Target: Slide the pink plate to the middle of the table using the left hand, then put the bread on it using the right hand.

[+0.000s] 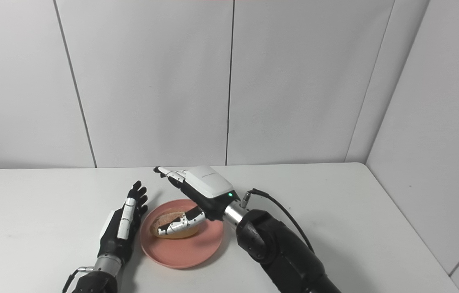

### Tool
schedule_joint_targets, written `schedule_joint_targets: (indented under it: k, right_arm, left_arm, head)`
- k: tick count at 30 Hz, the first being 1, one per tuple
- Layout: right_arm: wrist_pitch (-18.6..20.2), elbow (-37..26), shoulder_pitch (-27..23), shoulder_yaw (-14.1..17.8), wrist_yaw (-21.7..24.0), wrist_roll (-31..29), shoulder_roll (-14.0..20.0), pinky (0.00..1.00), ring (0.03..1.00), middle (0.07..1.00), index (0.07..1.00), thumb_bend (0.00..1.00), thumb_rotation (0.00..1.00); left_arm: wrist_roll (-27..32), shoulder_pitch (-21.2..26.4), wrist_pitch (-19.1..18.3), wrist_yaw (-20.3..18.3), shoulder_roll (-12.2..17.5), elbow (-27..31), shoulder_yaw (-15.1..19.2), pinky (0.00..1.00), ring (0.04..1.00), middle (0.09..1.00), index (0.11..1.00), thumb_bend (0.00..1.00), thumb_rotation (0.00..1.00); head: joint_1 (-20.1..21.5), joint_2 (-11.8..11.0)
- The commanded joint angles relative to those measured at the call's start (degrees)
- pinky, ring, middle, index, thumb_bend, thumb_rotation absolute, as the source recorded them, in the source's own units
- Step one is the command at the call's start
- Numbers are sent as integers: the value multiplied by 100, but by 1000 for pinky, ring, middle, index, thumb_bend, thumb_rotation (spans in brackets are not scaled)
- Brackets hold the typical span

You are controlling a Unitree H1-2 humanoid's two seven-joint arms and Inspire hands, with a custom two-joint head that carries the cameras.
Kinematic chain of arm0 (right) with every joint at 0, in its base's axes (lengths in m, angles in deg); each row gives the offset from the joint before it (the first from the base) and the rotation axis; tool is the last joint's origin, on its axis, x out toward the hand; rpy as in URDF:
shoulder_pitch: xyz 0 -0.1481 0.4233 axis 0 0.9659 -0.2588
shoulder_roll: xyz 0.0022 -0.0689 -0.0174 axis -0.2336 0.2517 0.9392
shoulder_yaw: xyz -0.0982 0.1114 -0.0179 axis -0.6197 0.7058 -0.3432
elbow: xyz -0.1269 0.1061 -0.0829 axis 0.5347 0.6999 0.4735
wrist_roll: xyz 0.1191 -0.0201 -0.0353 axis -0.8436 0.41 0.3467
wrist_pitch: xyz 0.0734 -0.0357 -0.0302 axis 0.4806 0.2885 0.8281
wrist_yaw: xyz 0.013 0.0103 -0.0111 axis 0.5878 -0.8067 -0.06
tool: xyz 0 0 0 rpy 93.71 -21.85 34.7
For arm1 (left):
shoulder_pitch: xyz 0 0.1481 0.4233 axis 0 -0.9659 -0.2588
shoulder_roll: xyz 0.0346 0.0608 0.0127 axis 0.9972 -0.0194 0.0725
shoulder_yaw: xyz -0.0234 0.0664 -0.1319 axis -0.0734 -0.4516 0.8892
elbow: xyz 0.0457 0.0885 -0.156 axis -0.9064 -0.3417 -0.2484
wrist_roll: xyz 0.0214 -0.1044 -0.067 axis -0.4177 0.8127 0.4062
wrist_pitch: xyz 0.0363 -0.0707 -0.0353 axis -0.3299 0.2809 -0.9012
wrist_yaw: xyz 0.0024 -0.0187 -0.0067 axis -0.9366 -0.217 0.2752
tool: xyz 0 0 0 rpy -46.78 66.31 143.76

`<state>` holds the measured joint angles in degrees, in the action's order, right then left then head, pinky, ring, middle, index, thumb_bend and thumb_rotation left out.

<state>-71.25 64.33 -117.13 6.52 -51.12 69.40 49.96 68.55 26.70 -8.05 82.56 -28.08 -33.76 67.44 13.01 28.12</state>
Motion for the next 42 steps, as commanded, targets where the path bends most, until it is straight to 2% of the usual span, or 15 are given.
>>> schedule_joint_targets:
  k: [1, 7, 12, 18, 21, 25, 37, 42]
  right_arm:
    - [37, -328, -77, 237, -92, -168, 30, 806, 874, 907, 968, 737, 642]
    - [341, -643, 354, 764, -173, -522, -171, 821, 939, 978, 999, 733, 767]
    - [454, -660, 620, 1247, -463, -937, -475, 800, 939, 993, 1000, 739, 840]
    - [500, -661, 954, 1721, -700, -1528, -870, 874, 970, 1000, 1000, 717, 924]
    - [447, -605, 1060, 1799, -776, -1620, -939, 939, 996, 1000, 1000, 661, 976]
    - [530, -564, 1213, 1859, -788, -1762, -1022, 983, 1000, 1000, 1000, 659, 999]
    - [565, -118, 1414, 1959, -565, -2547, -1170, 1000, 1000, 1000, 1000, 675, 1000]
    - [287, 152, 1399, 2047, -540, -2885, -1198, 1000, 1000, 1000, 1000, 721, 1000]
  left_arm:
    - [26, -30, 65, -9, -34, -24, -14, 987, 999, 1000, 1000, 676, 1000]
    - [34, -80, 3, -33, -15, 53, -19, 987, 995, 1000, 1000, 676, 1000]
    - [5, -143, -21, -21, 7, 163, -33, 992, 994, 1000, 1000, 691, 1000]
    - [-5, -234, -45, -43, 34, 355, -57, 1000, 999, 1000, 1000, 694, 1000]
    - [-17, -293, -67, -38, 39, 470, -71, 1000, 1000, 1000, 1000, 689, 1000]
    - [-26, -388, -117, -22, 48, 632, -76, 1000, 1000, 1000, 1000, 695, 1000]
    - [-55, -662, -224, 24, 24, 1047, -91, 1000, 1000, 1000, 1000, 681, 1000]
    - [-67, -682, -192, 34, 13, 1061, -104, 1000, 1000, 1000, 1000, 678, 1000]
  head:
    - [-12, 15]
    - [-88, 41]
    - [-101, 62]
    - [-108, 70]
    - [-127, 86]
    - [-151, 97]
    - [-195, 118]
    - [-143, 90]
